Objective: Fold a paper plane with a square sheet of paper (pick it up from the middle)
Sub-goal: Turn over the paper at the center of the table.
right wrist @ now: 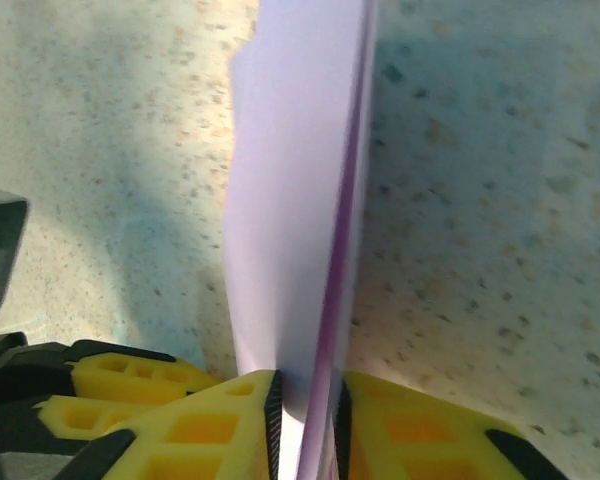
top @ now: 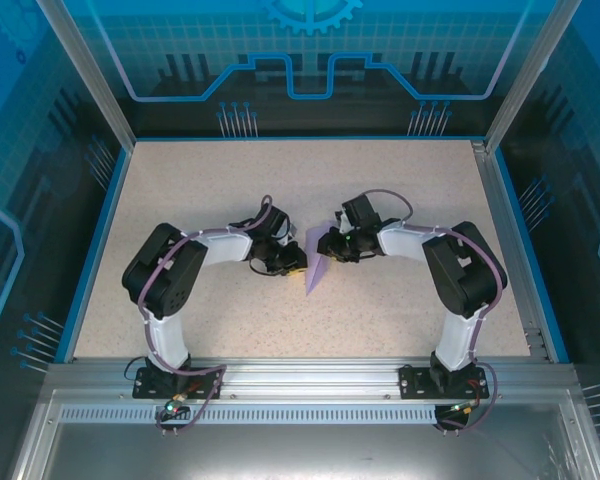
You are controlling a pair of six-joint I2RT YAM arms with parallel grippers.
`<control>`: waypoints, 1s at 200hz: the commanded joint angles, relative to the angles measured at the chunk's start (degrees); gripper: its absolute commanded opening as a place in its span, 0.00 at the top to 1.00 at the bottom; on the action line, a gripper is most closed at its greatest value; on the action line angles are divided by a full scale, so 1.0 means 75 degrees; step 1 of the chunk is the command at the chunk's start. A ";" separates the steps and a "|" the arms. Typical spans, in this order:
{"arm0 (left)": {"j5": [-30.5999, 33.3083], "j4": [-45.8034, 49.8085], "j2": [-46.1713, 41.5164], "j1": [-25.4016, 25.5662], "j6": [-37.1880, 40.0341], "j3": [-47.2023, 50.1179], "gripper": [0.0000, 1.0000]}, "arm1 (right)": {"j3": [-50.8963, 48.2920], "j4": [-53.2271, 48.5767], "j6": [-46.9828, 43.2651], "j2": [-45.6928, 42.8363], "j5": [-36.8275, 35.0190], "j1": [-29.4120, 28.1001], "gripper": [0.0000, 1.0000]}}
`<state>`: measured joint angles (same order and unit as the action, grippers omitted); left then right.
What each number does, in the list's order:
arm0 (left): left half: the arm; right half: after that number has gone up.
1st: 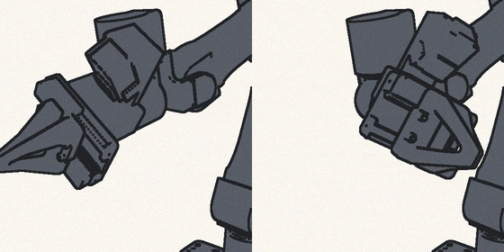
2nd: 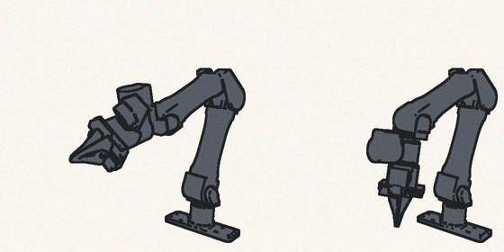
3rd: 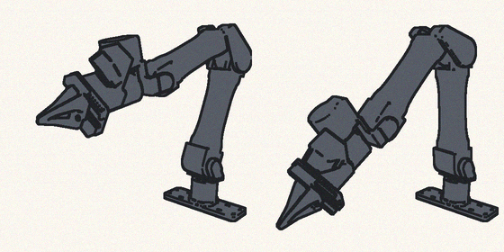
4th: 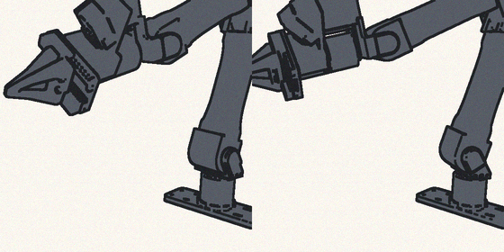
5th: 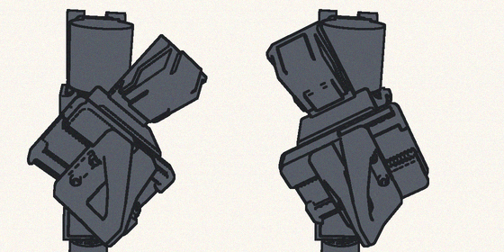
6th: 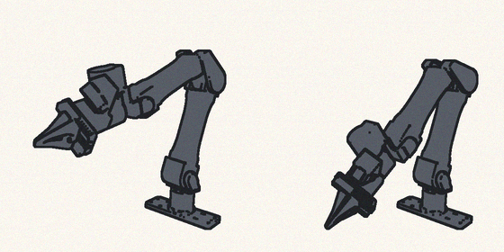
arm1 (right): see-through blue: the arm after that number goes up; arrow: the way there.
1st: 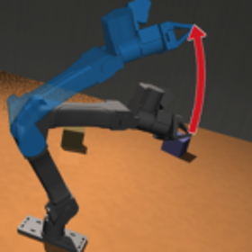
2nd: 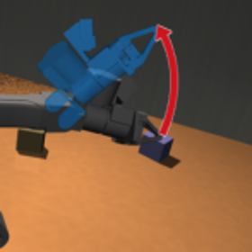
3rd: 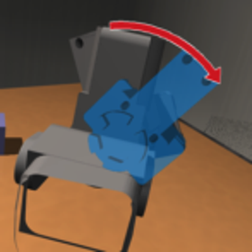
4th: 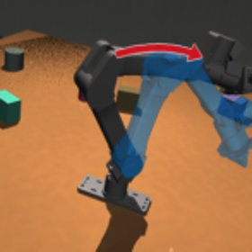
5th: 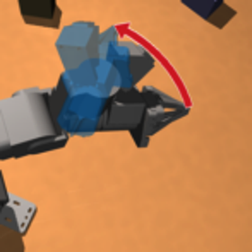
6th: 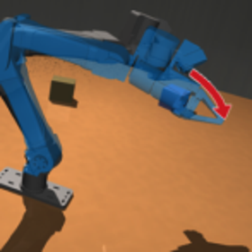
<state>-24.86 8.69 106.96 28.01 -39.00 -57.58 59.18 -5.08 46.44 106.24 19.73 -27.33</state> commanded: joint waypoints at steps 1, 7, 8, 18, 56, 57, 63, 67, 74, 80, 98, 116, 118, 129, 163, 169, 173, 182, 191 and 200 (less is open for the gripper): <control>0.0056 -0.0079 -0.0618 -0.0113 -0.0115 0.0293 0.81 | 0.0490 -0.0526 -0.0512 0.0067 0.0078 0.0011 0.84; 0.0097 -0.0124 -0.0727 -0.0126 -0.0141 0.0384 0.80 | 0.0621 -0.0771 -0.0632 0.0082 0.0049 0.0017 0.87; 0.0106 -0.0131 -0.0744 -0.0131 -0.0142 0.0398 0.80 | 0.0643 -0.0802 -0.0652 0.0084 0.0051 0.0020 0.87; 0.0171 -0.0155 -0.0940 -0.0159 -0.0184 0.0516 0.79 | 0.0807 -0.1051 -0.0852 0.0060 0.0019 0.0012 0.90; 0.0465 -0.0145 -0.1632 -0.0304 -0.0278 0.0936 0.76 | 0.1535 -0.2307 -0.1697 -0.0218 -0.0287 -0.0020 0.94; 0.0466 -0.0142 -0.1642 -0.0308 -0.0281 0.0949 0.76 | 0.1557 -0.2356 -0.1735 -0.0225 -0.0298 -0.0022 0.94; 0.0516 -0.0133 -0.1772 -0.0337 -0.0290 0.1003 0.76 | 0.1727 -0.2666 -0.1908 -0.0293 -0.0450 -0.0044 0.94; 0.0555 -0.0136 -0.1843 -0.0349 -0.0305 0.1046 0.75 | 0.1850 -0.2905 -0.2065 -0.0335 -0.0637 -0.0066 0.94; 0.0631 -0.0127 -0.1970 -0.0377 -0.0302 0.1121 0.75 | 0.2088 -0.3385 -0.2323 -0.0391 -0.1003 -0.0098 0.94; 0.0690 -0.0112 -0.2069 -0.0401 -0.0313 0.1187 0.75 | 0.2313 -0.3836 -0.2513 -0.0428 -0.1366 -0.0126 0.94; 0.0906 -0.0094 -0.2373 -0.0491 -0.0370 0.1396 0.75 | 0.3093 -0.5300 -0.2937 -0.0383 -0.2940 -0.0279 0.94; 0.1223 -0.0153 -0.2702 -0.0558 -0.0481 0.1666 0.74 | 0.3829 -0.6618 -0.3131 -0.0105 -0.4789 -0.0542 0.94; 0.1266 -0.0157 -0.2731 -0.0559 -0.0491 0.1698 0.74 | 0.3908 -0.6748 -0.3132 -0.0056 -0.4954 -0.0604 0.94; 0.1456 -0.0184 -0.2922 -0.0596 -0.0573 0.1857 0.73 | 0.4321 -0.7439 -0.3072 0.0232 -0.6194 -0.0853 0.97; 0.2062 -0.0408 -0.3450 -0.0751 -0.1000 0.2411 0.72 | 0.5770 -0.9207 -0.2431 0.1749 -0.8356 -0.1783 0.98; 0.2160 -0.0391 -0.3559 -0.0789 -0.1064 0.2506 0.72 | 0.6022 -0.9399 -0.2365 0.2081 -0.8424 -0.1967 0.97; 0.2224 -0.0379 -0.3634 -0.0824 -0.1094 0.2559 0.72 | 0.6209 -0.9524 -0.2302 0.2302 -0.8441 -0.2077 0.96; 0.2350 -0.0372 -0.3820 -0.0902 -0.1186 0.2695 0.72 | 0.6645 -0.9802 -0.2125 0.2773 -0.8439 -0.2335 0.94; 0.2469 -0.0370 -0.4019 -0.0962 -0.1247 0.2833 0.71 | 0.7134 -1.0013 -0.2018 0.3246 -0.8379 -0.2591 0.93; 0.2609 -0.0334 -0.4221 -0.1019 -0.1314 0.2950 0.71 | 0.7626 -1.0216 -0.1932 0.3744 -0.8319 -0.2832 0.92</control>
<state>-9.87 6.61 79.48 21.80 -46.24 -37.78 109.14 -71.07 28.45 126.19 -37.58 -43.66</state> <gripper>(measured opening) 0.286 0.070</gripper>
